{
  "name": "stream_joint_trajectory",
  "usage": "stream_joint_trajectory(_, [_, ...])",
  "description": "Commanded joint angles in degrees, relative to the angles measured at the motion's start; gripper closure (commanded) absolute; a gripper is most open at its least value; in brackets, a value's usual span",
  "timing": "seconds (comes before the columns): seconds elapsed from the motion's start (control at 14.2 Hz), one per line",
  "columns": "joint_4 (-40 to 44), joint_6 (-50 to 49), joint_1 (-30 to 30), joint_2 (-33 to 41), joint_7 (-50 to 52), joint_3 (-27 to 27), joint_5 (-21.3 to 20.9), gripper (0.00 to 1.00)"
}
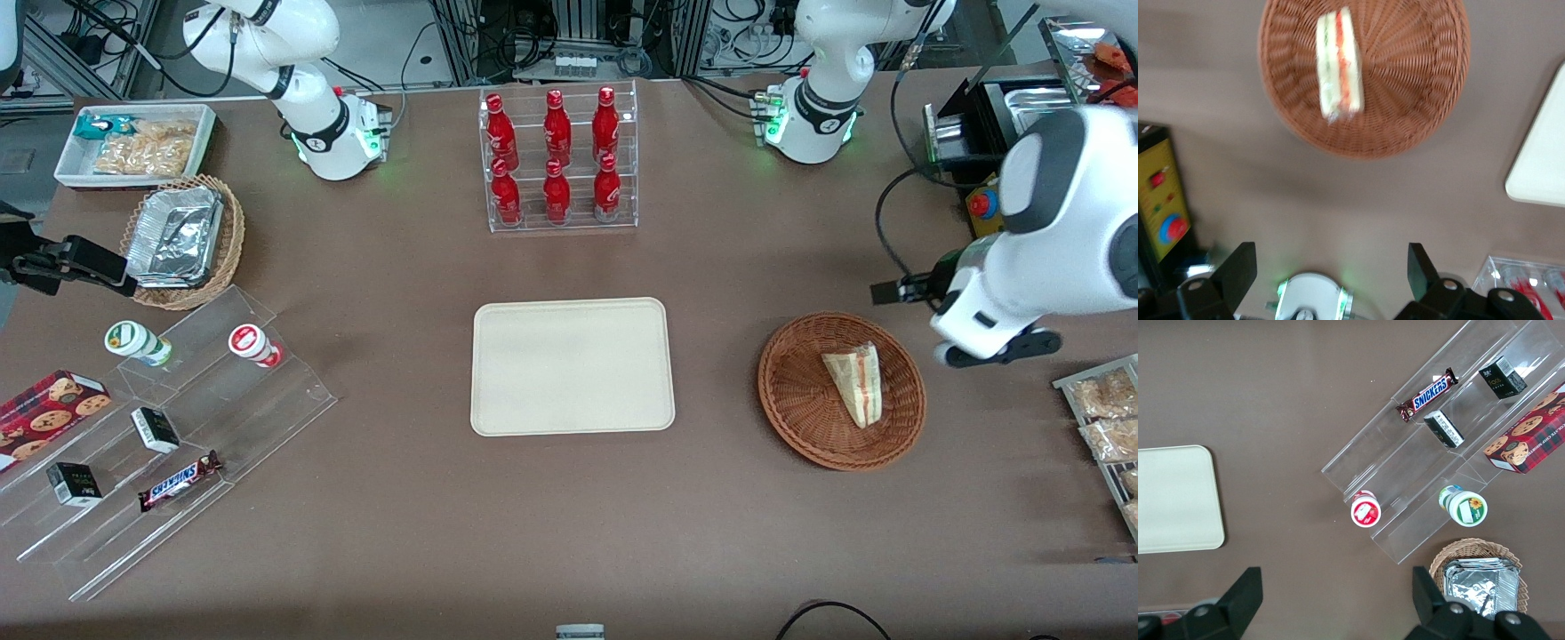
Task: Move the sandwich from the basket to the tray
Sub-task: 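Move the left gripper down over the wrapped sandwich in the wicker basket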
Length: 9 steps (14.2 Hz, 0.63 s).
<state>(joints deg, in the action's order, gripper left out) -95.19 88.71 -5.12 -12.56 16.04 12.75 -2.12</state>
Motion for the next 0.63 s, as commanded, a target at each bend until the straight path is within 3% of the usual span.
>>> stream_joint_trajectory(0.0, [-11.13,11.36,-0.07,2.71,0.66,0.17,-0.69,0.0])
stream_joint_trajectory(0.35, [-19.59,25.88,-0.51,0.78,1.72,0.08,-0.69,0.0])
stream_joint_trajectory(0.56, [-20.48,29.24,-1.21,-1.41,2.07,-0.79,-0.6,0.0])
